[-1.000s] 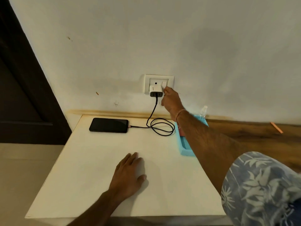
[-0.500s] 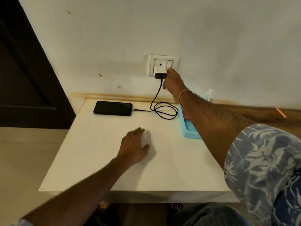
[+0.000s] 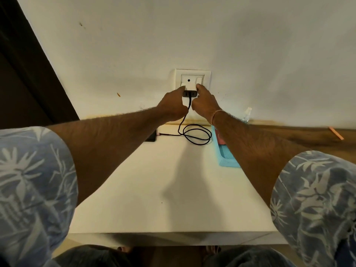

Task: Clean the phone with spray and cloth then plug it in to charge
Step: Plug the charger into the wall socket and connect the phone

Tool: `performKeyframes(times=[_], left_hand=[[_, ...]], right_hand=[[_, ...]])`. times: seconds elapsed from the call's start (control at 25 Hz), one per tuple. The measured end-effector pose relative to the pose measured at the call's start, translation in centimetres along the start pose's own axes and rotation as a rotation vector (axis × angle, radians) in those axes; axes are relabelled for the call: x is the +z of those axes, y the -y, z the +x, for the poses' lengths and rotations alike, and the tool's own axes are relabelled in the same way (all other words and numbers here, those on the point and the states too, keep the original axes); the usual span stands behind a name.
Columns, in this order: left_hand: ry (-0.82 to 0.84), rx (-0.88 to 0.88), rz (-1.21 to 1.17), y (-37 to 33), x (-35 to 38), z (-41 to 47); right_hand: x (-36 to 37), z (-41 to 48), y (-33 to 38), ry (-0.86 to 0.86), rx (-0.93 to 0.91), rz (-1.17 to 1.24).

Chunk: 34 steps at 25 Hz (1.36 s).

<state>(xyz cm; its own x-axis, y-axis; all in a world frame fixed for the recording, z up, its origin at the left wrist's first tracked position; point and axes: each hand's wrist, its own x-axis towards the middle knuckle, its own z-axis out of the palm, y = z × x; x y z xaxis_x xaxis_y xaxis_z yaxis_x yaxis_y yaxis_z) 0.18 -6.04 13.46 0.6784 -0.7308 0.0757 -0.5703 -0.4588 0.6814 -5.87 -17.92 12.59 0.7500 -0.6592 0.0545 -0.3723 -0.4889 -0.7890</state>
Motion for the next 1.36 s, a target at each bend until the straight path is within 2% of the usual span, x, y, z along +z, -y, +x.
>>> performKeyframes(times=[0.36, 0.76, 1.36], left_hand=[[0.008, -0.030, -0.024, -0.02, 0.64, 0.37], [0.014, -0.024, -0.079, 0.00, 0.81, 0.12], [0.021, -0.032, -0.123, -0.01, 0.42, -0.38]], right_hand=[[0.15, 0.07, 0.09, -0.019, -0.011, -0.020], [0.05, 0.26, -0.28, 0.030, 0.065, 0.082], [-0.59, -0.68, 0.67, 0.055, 0.015, 0.070]])
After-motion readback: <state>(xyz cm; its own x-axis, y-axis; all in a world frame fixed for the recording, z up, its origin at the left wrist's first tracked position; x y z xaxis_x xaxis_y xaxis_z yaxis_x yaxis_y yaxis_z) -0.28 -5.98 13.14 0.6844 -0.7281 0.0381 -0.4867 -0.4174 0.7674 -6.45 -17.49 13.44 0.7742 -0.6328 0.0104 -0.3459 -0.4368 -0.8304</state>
